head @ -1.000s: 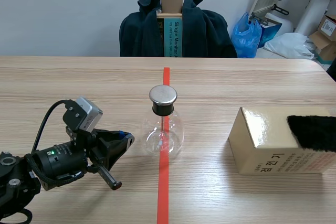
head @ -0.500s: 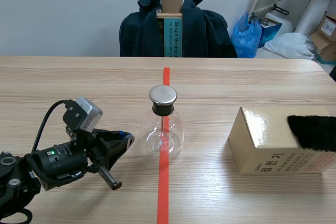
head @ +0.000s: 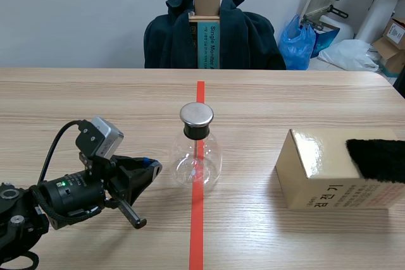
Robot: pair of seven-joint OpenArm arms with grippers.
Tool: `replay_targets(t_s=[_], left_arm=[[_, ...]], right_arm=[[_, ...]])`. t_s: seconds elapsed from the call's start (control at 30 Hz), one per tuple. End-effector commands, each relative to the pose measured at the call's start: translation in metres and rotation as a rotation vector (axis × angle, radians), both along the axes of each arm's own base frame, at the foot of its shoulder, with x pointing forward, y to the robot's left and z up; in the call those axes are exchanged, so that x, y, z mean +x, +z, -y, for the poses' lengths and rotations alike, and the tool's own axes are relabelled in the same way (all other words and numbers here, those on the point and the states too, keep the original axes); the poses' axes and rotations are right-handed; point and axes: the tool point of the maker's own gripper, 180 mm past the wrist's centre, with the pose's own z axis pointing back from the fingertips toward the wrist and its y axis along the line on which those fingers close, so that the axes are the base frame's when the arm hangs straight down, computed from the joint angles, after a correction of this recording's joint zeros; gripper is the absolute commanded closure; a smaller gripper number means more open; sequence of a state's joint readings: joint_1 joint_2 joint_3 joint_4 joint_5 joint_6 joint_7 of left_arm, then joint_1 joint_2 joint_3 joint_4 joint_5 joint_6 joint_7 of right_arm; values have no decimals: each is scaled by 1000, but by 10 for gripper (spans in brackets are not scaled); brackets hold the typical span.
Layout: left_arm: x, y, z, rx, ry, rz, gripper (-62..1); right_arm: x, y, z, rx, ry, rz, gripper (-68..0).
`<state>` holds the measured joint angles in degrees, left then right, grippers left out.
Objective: Do the electroscope experiment.
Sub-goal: 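Move the plate toward and away from the electroscope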
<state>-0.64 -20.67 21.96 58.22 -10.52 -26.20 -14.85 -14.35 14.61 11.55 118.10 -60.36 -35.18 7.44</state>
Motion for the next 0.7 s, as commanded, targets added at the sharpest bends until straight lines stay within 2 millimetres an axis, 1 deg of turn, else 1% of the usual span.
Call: replay_targets(t_s=[0.0,0.4,0.6,0.67], left_arm=[[4,11,2,-24,-1,31,-37],[5,11,0,-22,1,31,-37],[6,15,-6,-21,3,49,-37],[6,15,-10,-10,1,52,-36]], right_arm=[[-2,3,1,-2,-1,15,-7],[-2,1,-1,-9,1,5,-7],[-3,-2,6,2,-26,-8,-6],[-2,-8,9,-8,-42,-31,-6]])
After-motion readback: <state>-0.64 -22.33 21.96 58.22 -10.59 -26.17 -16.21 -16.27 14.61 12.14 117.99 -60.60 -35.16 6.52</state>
